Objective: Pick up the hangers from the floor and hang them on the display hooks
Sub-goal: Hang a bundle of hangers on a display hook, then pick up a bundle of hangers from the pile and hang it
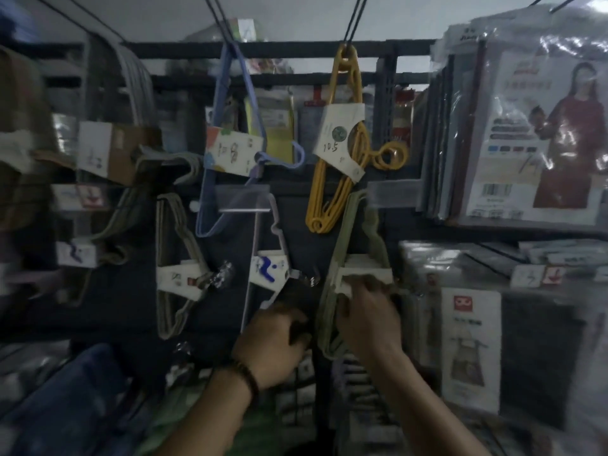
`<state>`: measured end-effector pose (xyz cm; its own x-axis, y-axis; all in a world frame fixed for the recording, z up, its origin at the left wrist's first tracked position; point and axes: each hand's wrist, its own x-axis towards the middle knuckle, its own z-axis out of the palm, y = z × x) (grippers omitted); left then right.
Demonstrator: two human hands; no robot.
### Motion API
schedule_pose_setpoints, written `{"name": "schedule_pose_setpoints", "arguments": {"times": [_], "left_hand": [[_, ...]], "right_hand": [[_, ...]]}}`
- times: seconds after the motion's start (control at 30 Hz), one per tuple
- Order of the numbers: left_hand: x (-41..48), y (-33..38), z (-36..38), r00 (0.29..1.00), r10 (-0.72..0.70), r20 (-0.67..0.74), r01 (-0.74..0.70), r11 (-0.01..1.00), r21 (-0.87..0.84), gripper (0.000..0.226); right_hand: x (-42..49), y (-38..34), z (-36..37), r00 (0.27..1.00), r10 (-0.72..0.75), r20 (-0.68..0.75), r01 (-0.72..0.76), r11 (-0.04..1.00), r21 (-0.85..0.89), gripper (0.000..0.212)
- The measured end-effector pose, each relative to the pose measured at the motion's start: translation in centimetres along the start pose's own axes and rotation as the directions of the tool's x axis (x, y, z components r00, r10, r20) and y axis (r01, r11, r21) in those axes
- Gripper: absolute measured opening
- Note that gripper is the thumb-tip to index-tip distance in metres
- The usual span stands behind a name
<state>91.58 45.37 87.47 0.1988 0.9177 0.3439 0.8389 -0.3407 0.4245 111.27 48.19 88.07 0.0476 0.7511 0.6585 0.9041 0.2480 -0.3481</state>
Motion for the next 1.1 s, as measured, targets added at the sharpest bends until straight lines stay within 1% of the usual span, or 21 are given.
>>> {"name": "schedule_pose_setpoints", "arguments": {"times": [0.03,0.07,0.1,0.13,0.17,0.23,0.3,0.4,0.47,0.53,0.57,0.63,0.73,0.77,0.83,0.93,0.97,1.03,1.07,1.1], "left_hand": [[-2.5,-1.7,-0.2,0.999,-0.032,0.005,0.032,0.999,0.025,0.034],[-5.2,-3.5,-0.4,0.998,-0.061,0.029,0.060,0.998,0.034,0.031],[-8.1,-5.3,-0.7,0.991,-0.109,0.083,0.107,0.994,0.022,0.027],[-11.2,-7.4,-0.9,0.979,-0.153,0.131,0.155,0.988,-0.005,0.024],[-14.8,-9.3,-1.2,0.965,-0.204,0.166,0.210,0.978,-0.015,0.023],[-22.4,-13.3,-1.2,0.926,-0.325,0.191,0.328,0.944,0.013,0.026],[-30.6,-16.9,-0.7,0.876,-0.429,0.219,0.437,0.899,0.012,0.033],[-42.9,-20.6,-0.1,0.747,-0.591,0.304,0.612,0.790,0.032,0.035],[-50.7,-22.1,-0.2,0.658,-0.674,0.337,0.712,0.702,0.013,0.033],[-58.0,-23.2,-0.4,0.565,-0.728,0.387,0.794,0.608,-0.017,0.032],[-61.4,-23.5,-0.7,0.516,-0.755,0.405,0.833,0.551,-0.036,0.032],[-67.7,-23.6,-0.9,0.411,-0.817,0.404,0.900,0.434,-0.036,0.032],[-74.4,-23.4,-1.8,0.277,-0.893,0.356,0.958,0.287,-0.025,0.030],[-75.7,-23.6,-2.3,0.236,-0.909,0.344,0.971,0.233,-0.051,0.028],[-77.6,-24.7,-3.1,0.176,-0.929,0.327,0.983,0.149,-0.105,0.026],[-79.2,-28.1,-3.8,0.104,-0.942,0.318,0.988,0.061,-0.142,0.025],[-79.6,-29.6,-3.8,0.082,-0.943,0.323,0.987,0.032,-0.157,0.025],[-79.8,-32.9,-4.1,0.036,-0.936,0.350,0.984,-0.028,-0.176,0.026],[-79.7,-34.8,-4.3,0.018,-0.934,0.356,0.983,-0.049,-0.176,0.027],[-79.6,-36.8,-4.5,0.002,-0.933,0.360,0.982,-0.066,-0.178,0.027]], "right_hand": [[-2.1,-1.4,0.3,0.998,-0.049,0.045,0.049,0.999,0.014,0.025],[-4.3,-3.0,0.7,0.990,-0.100,0.101,0.096,0.994,0.042,0.022],[-6.5,-4.6,1.3,0.974,-0.154,0.165,0.141,0.986,0.091,0.023],[-8.8,-6.5,1.9,0.948,-0.202,0.246,0.172,0.975,0.137,0.023],[-11.1,-8.3,2.8,0.907,-0.251,0.339,0.200,0.963,0.179,0.017],[-16.1,-12.1,5.0,0.780,-0.338,0.527,0.239,0.939,0.248,0.003],[-21.6,-15.9,7.7,0.648,-0.407,0.644,0.253,0.913,0.321,0.013],[-30.7,-22.0,11.4,0.424,-0.466,0.777,0.226,0.885,0.408,0.021],[-36.7,-25.8,13.2,0.284,-0.491,0.823,0.212,0.870,0.446,0.024],[-42.8,-29.4,14.8,0.161,-0.539,0.827,0.194,0.839,0.509,0.031],[-45.8,-31.1,15.5,0.085,-0.553,0.829,0.186,0.826,0.532,0.033],[-51.0,-33.8,16.3,-0.065,-0.550,0.833,0.157,0.818,0.553,0.028],[-55.5,-37.2,17.4,-0.228,-0.531,0.816,0.144,0.811,0.568,0.019],[-56.4,-38.3,18.2,-0.269,-0.525,0.808,0.154,0.804,0.574,0.017],[-57.6,-40.6,20.4,-0.332,-0.516,0.790,0.157,0.795,0.585,0.019],[-59.0,-44.9,24.3,-0.407,-0.493,0.769,0.179,0.782,0.597,0.018],[-59.3,-46.4,25.7,-0.424,-0.487,0.764,0.183,0.780,0.598,0.020],[-59.9,-49.5,28.8,-0.434,-0.483,0.760,0.195,0.774,0.603,0.030],[-60.1,-51.0,30.7,-0.437,-0.487,0.756,0.201,0.767,0.610,0.032],[-60.4,-52.6,32.6,-0.447,-0.494,0.746,0.196,0.760,0.620,0.030]]}}
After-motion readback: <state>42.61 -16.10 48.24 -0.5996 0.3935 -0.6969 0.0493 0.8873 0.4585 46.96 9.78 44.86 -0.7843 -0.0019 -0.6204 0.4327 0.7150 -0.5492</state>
